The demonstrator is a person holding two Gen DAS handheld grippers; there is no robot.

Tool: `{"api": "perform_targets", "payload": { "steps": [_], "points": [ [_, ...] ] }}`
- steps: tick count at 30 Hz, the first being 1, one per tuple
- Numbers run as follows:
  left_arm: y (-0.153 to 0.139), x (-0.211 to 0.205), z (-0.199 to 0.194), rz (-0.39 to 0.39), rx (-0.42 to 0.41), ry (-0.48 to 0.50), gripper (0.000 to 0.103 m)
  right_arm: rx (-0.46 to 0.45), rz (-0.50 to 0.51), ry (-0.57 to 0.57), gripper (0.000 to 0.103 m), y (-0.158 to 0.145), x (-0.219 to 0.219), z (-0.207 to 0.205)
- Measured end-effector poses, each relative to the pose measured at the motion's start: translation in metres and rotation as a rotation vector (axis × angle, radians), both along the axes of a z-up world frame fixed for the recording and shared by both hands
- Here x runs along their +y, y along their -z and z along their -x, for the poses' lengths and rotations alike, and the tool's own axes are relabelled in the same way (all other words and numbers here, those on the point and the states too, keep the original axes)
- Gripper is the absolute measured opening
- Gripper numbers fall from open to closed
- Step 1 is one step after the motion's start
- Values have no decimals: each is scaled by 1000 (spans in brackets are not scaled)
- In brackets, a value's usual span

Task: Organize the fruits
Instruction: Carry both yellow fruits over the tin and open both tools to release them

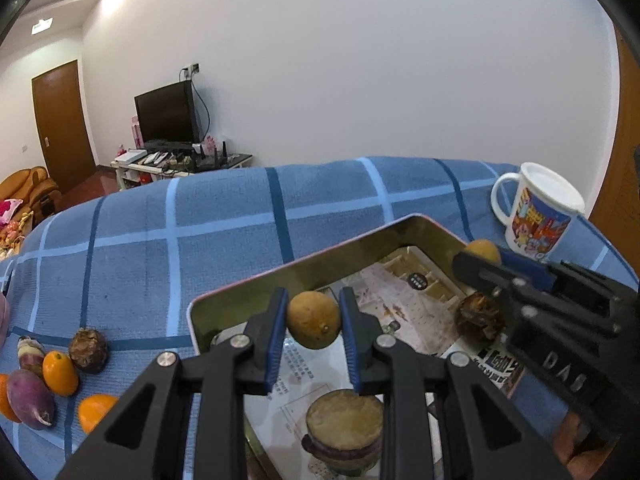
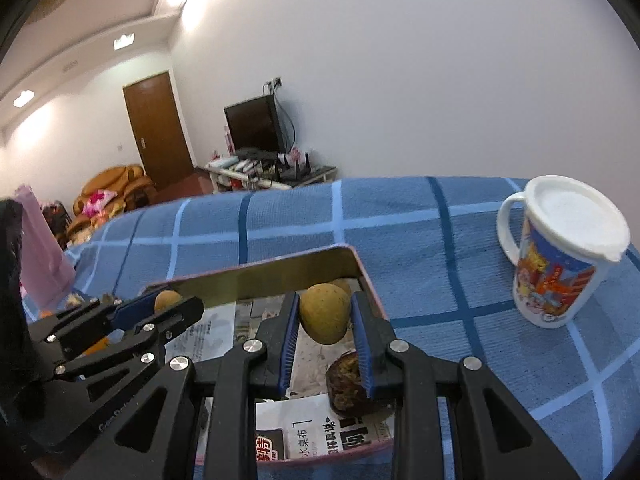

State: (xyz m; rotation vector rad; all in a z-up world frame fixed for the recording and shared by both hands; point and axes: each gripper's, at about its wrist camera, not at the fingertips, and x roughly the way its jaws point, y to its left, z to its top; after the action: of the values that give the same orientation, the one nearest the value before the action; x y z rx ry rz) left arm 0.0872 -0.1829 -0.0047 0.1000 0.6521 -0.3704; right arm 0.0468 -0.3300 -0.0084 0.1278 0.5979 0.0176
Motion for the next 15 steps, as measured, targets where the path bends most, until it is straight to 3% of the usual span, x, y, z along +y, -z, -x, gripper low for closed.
{"api": "perform_targets", "payload": {
  "steps": [4, 15],
  "points": [
    [1, -1, 0, -20, 2, -9, 27, 26, 38, -28, 28, 4, 10, -6],
    [11, -7, -1, -96, 54, -36, 27, 68, -11, -48, 28, 10, 9, -12]
  ]
}}
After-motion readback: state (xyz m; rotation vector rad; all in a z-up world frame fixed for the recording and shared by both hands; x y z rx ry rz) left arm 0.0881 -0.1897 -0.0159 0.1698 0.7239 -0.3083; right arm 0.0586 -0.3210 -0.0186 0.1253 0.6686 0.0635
